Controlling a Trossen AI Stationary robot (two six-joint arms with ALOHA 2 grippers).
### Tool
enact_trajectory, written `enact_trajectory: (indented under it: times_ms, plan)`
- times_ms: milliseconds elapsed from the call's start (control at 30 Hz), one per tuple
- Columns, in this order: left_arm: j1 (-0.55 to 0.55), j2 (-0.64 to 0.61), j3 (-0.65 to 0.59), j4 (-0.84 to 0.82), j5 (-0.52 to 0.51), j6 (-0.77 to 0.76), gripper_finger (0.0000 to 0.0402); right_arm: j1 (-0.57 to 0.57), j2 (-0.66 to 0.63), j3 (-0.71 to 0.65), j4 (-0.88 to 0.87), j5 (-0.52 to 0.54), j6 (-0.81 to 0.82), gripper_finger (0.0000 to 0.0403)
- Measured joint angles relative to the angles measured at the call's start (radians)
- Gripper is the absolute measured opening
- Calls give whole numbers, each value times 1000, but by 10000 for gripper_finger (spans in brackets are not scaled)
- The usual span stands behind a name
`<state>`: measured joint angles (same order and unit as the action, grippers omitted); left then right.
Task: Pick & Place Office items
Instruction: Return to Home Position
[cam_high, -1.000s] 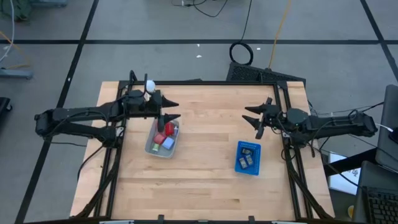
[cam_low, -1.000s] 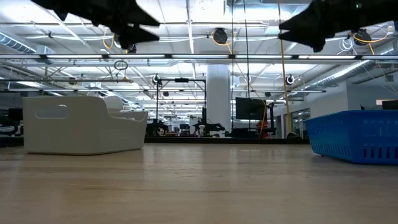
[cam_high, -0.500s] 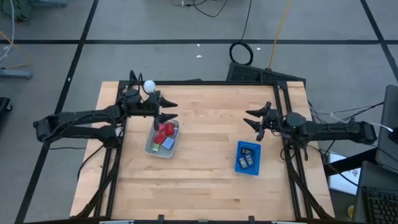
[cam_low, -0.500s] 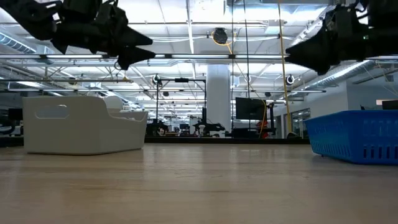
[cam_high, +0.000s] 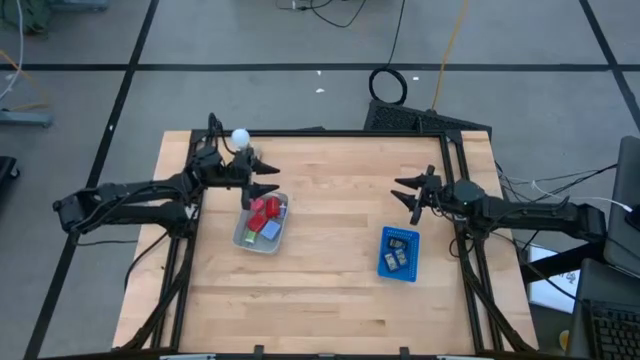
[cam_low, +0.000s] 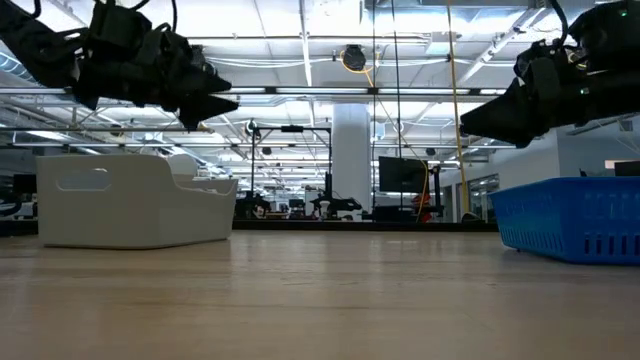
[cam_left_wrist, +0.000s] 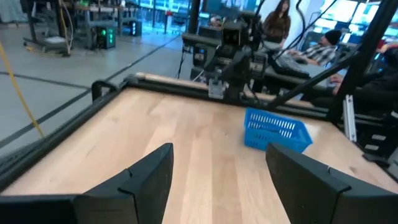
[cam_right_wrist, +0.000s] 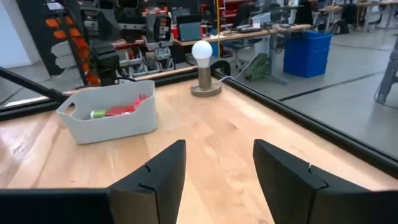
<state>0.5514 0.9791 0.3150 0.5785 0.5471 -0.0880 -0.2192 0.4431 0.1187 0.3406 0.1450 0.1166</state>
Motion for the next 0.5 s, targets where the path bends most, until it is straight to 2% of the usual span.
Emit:
enact_trajectory:
  times_ms: [133,267,500]
  plan:
    - [0,0,-60,50,-24,8,255,-25,0,-30,58,-20,2,178]
    - [10,0,-163,183,-69,-21,255,-38,0,-62,104,-25,6,177]
    - [24,0,-281,314,-68,-57,255,-37,0,-66,105,-44,1,176]
